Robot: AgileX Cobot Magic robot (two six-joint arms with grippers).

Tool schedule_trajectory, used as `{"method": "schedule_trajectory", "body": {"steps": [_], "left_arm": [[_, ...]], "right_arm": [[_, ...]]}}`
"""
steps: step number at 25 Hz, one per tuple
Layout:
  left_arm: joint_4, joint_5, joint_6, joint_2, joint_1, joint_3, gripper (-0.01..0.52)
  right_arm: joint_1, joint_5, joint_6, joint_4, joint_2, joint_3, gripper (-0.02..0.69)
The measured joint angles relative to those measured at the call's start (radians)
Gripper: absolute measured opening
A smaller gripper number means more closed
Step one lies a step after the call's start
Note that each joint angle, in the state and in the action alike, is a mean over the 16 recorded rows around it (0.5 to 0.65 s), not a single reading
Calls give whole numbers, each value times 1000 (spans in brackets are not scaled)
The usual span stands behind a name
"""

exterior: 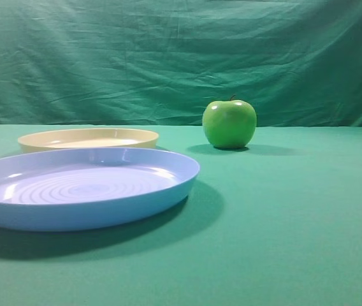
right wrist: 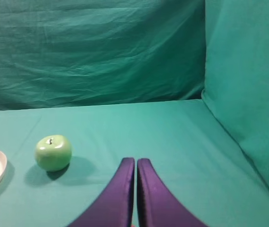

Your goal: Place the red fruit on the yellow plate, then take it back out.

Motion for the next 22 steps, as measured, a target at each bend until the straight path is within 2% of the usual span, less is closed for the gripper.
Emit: {"method": "schedule_trajectory", "body": {"steps": [10,22], "left_arm": [[0,0,0,0,0,0,0],[0,0,0,0,0,0,0]], "right_arm": [[-34,-241,-1,-23,-105,359,0],[-35,-257,-1,-28,-111,468,0]]}}
